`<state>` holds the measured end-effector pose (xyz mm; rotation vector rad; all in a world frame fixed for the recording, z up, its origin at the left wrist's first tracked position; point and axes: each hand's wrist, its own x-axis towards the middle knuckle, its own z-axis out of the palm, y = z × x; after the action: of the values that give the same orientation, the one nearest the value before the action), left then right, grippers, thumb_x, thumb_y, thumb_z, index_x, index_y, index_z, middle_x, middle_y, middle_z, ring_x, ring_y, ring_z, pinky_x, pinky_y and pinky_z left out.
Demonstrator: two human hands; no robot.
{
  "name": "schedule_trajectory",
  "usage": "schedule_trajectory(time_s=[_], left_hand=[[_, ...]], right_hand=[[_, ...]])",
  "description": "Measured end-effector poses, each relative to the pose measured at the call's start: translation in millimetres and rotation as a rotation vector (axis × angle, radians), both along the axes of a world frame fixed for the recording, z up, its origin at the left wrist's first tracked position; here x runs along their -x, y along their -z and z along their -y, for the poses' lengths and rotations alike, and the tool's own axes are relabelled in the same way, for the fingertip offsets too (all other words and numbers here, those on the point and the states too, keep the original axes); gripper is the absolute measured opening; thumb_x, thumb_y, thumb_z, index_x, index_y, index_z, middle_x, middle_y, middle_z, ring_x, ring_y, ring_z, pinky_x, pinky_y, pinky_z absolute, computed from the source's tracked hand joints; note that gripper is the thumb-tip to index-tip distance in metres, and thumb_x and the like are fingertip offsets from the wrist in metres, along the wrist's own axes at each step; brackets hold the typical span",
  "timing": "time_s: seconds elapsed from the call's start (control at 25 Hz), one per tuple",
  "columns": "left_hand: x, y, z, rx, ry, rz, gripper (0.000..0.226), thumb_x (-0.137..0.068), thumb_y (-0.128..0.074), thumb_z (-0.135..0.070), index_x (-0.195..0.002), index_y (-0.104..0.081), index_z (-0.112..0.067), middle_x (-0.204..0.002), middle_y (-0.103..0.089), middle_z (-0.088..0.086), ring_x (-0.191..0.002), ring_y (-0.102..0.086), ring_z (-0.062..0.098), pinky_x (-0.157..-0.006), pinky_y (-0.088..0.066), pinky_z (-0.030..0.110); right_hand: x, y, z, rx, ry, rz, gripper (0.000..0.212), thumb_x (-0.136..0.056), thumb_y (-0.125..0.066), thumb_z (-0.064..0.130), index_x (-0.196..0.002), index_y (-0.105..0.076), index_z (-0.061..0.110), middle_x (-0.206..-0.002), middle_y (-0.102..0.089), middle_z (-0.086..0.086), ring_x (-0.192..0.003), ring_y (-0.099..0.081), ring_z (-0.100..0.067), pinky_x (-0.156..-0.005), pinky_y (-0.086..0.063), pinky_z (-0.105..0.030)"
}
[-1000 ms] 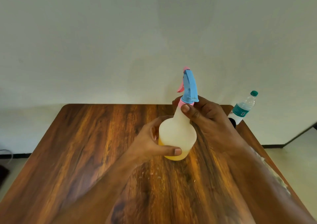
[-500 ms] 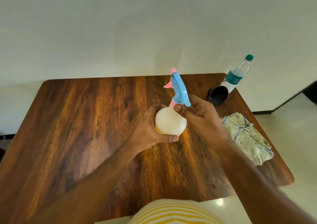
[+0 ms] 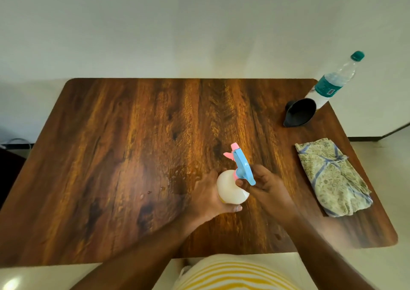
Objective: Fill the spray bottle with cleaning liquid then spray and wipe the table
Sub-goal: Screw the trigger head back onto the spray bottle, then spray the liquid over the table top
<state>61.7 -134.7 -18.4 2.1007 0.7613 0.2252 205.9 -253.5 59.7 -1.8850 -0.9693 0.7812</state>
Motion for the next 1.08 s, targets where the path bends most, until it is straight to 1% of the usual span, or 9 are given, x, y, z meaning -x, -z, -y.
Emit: schedule_trajectory(time_s=[0.16, 0.32, 0.36, 0.52, 0.68, 0.8, 0.88, 0.96, 1.08], left_hand=[[5, 22, 7, 0.006, 0.029, -0.102, 0.097, -0.059, -0.081, -0.067, -0.138, -0.038, -0.030, -0.136, -0.053, -0.009, -0.121, -0.051, 0.011, -0.102, -0.048, 0.045], [4, 36, 7, 0.010, 0.062, -0.151, 0.098, -0.061, -0.081, -0.065, -0.142, -0.035, -0.032, -0.140, -0.051, -0.009, -0.126, -0.048, 0.012, -0.108, -0.043, 0.044], [4, 38, 7, 0.008, 0.064, -0.160, 0.099, -0.061, -0.081, -0.064, -0.142, -0.034, -0.032, -0.141, -0.050, -0.009, -0.127, -0.048, 0.012, -0.109, -0.042, 0.045], [5, 45, 9, 0.010, 0.058, -0.176, 0.101, -0.062, -0.082, -0.061, -0.144, -0.031, -0.033, -0.143, -0.048, -0.009, -0.129, -0.046, 0.013, -0.111, -0.041, 0.043], [6, 48, 12, 0.040, 0.052, -0.176, 0.101, -0.062, -0.082, -0.062, -0.145, -0.030, -0.034, -0.144, -0.048, -0.010, -0.130, -0.046, 0.012, -0.111, -0.040, 0.042], [7, 48, 14, 0.092, 0.046, -0.161, 0.101, -0.063, -0.083, -0.060, -0.145, -0.030, -0.035, -0.145, -0.048, -0.011, -0.132, -0.045, 0.012, -0.113, -0.039, 0.042], [8, 43, 12, 0.124, 0.044, -0.126, 0.102, -0.062, -0.083, -0.062, -0.145, -0.031, -0.035, -0.145, -0.047, -0.012, -0.133, -0.045, 0.012, -0.113, -0.039, 0.042], [11, 32, 7, 0.167, 0.035, -0.068, 0.103, -0.059, -0.083, -0.065, -0.144, -0.031, -0.038, -0.144, -0.046, -0.015, -0.132, -0.045, 0.009, -0.110, -0.043, 0.042], [16, 4, -1, 0.291, 0.015, 0.047, 0.101, -0.057, -0.083, -0.069, -0.139, -0.029, -0.049, -0.138, -0.043, -0.027, -0.130, -0.044, 0.001, -0.105, -0.049, 0.035]], right_hand=[[5, 30, 6, 0.025, 0.008, -0.007, 0.028, -0.086, -0.075, 0.027, -0.113, -0.067, 0.026, -0.109, -0.067, 0.015, -0.104, -0.062, -0.007, -0.083, -0.056, -0.028], [7, 46, 10, 0.023, -0.012, 0.022, 0.028, -0.085, -0.076, 0.031, -0.108, -0.063, 0.042, -0.108, -0.065, 0.021, -0.105, -0.060, -0.005, -0.086, -0.058, -0.034], [8, 49, 10, 0.028, -0.016, 0.033, 0.028, -0.085, -0.076, 0.031, -0.108, -0.064, 0.042, -0.108, -0.065, 0.020, -0.105, -0.060, -0.005, -0.087, -0.058, -0.035], [9, 58, 10, 0.062, -0.017, 0.092, 0.033, -0.086, -0.075, 0.031, -0.116, -0.069, 0.019, -0.113, -0.068, 0.009, -0.104, -0.062, -0.010, -0.088, -0.057, -0.038], [8, 62, 10, 0.067, -0.027, 0.128, 0.038, -0.084, -0.077, 0.036, -0.117, -0.067, 0.021, -0.114, -0.067, 0.011, -0.104, -0.061, -0.009, -0.087, -0.056, -0.029], [8, 64, 6, 0.103, -0.037, 0.184, 0.039, -0.083, -0.077, 0.041, -0.115, -0.065, 0.022, -0.110, -0.065, 0.013, -0.096, -0.060, -0.006, -0.079, -0.051, -0.018], [6, 59, 0, 0.099, -0.029, 0.201, 0.038, -0.084, -0.076, 0.040, -0.114, -0.065, 0.020, -0.105, -0.064, 0.013, -0.092, -0.061, -0.005, -0.076, -0.049, -0.014], [-2, 42, -5, 0.071, 0.012, 0.099, 0.039, -0.083, -0.075, 0.038, -0.115, -0.065, 0.019, -0.106, -0.067, 0.011, -0.096, -0.064, -0.006, -0.081, -0.055, -0.018], [-23, -1, -7, -0.040, 0.031, -0.193, 0.044, -0.079, -0.071, 0.044, -0.118, -0.065, 0.025, -0.112, -0.072, 0.009, -0.108, -0.066, -0.009, -0.090, -0.057, -0.024]])
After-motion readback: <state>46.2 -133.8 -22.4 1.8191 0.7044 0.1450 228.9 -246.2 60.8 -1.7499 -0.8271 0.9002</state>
